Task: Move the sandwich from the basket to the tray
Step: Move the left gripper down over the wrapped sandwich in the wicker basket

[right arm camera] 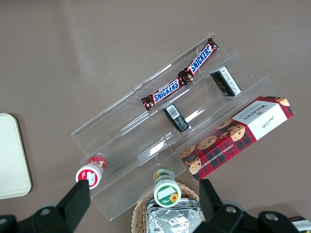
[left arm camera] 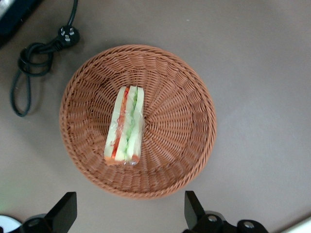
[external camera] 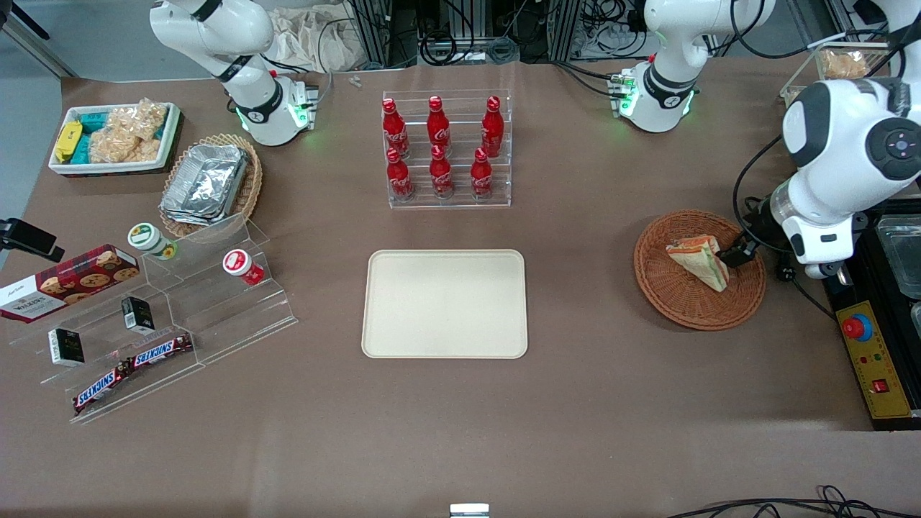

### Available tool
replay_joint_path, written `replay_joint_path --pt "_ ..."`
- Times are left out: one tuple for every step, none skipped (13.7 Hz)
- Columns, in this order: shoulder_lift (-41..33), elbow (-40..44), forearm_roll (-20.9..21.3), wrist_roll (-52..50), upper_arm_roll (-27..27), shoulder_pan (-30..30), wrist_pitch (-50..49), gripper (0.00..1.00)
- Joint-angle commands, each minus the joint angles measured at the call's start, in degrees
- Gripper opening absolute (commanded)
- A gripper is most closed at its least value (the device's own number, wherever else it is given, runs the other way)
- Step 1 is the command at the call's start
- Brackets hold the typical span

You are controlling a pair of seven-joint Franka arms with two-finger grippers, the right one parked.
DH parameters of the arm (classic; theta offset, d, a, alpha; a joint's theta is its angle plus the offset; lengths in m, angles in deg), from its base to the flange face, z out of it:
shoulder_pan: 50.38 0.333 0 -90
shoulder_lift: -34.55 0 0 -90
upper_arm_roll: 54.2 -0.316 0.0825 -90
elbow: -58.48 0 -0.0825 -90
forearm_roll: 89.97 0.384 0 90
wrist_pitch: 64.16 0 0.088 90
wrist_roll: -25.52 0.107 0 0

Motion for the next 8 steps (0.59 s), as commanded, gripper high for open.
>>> replay_joint_path --pt "1.33 -3.33 0.46 -2.36 -1.12 0.38 3.99 1.0" --pt "2.57 -3.51 0.37 -2.53 -1.48 0.38 4.61 1.0" --pt "3.1 -4.81 0.37 -3.06 -2.26 0.38 6.18 1.0" --pt "3.11 -6.83 0.46 -3.15 -2.88 0.29 8.72 1.0" --pt "3.11 -9.2 0.46 -3.15 -2.97 0.38 11.53 1.0" --pt "3.02 -11.22 0.37 -3.15 -3.15 0.38 14.17 1.0" --pt "2.93 -13.16 0.37 -3.15 -3.33 0.38 16.28 1.0" --pt "2.67 -14.92 0.37 -3.15 -3.41 0.38 18.22 1.0"
